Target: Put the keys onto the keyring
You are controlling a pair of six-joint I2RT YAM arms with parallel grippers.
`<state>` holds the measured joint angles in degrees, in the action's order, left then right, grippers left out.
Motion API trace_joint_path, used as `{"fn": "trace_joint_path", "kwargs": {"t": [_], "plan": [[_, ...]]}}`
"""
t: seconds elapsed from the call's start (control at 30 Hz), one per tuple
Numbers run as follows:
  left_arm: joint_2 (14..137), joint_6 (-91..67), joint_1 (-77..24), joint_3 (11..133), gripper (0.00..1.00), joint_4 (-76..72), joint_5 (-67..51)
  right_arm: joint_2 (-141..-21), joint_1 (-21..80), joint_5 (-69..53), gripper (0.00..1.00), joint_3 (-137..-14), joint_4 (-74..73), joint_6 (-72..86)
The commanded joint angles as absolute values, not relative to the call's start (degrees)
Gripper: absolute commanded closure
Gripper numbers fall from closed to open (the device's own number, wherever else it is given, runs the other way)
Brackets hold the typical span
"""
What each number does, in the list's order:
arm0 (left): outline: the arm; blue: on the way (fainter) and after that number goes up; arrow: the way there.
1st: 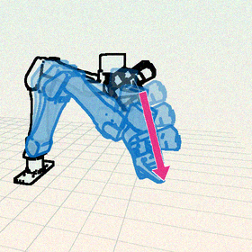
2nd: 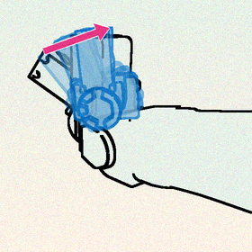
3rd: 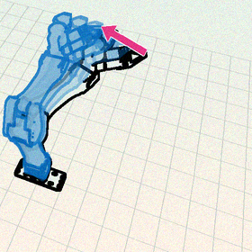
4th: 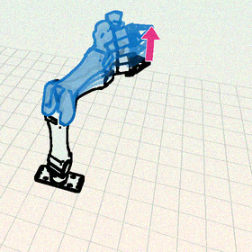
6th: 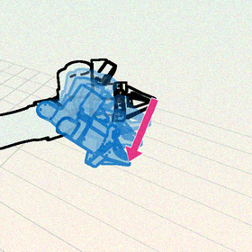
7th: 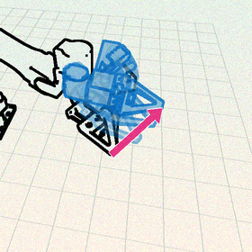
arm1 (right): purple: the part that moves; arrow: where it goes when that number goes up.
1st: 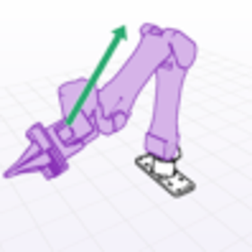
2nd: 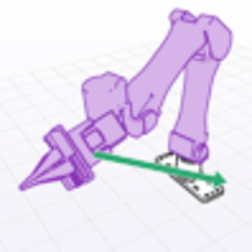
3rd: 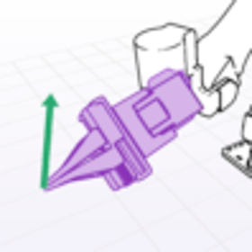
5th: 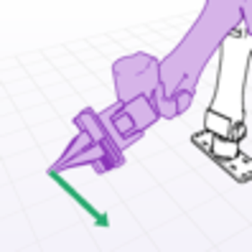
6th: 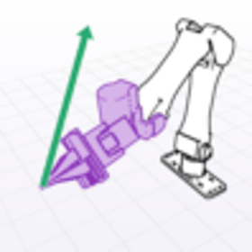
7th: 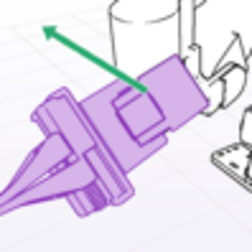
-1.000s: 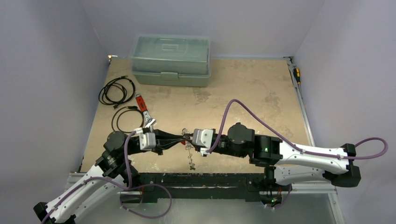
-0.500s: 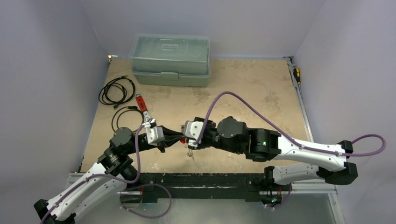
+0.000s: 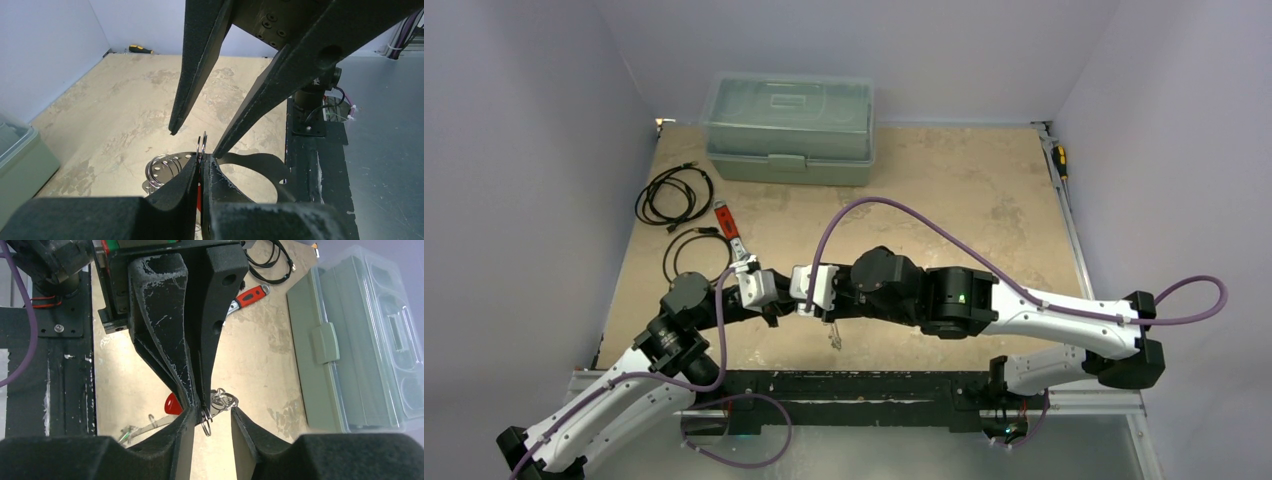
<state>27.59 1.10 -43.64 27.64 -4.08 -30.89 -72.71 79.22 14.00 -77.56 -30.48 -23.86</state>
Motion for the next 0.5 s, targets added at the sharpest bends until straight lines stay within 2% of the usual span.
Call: {"fn": "trace_joint_path", "kwargs": {"t": [0.0,0.17,0.47], "plan": [[27.16,0.81,-43.86,30.27,1.00,-7.97,-30.92,-72.07,79.28,12.45,0.65,-80.93,-32.92,-24.81],[27.24,0.67,-43.86,30.15,1.00,-8.17,-31.41,-72.20,79.19,10.63,0.66,-81.45,-34.72,-25.04],[27.33,0.45,-43.90,29.72,1.00,-9.01,-32.58,-72.93,78.77,9.98,0.74,-80.95,-33.93,-25.75]]}}
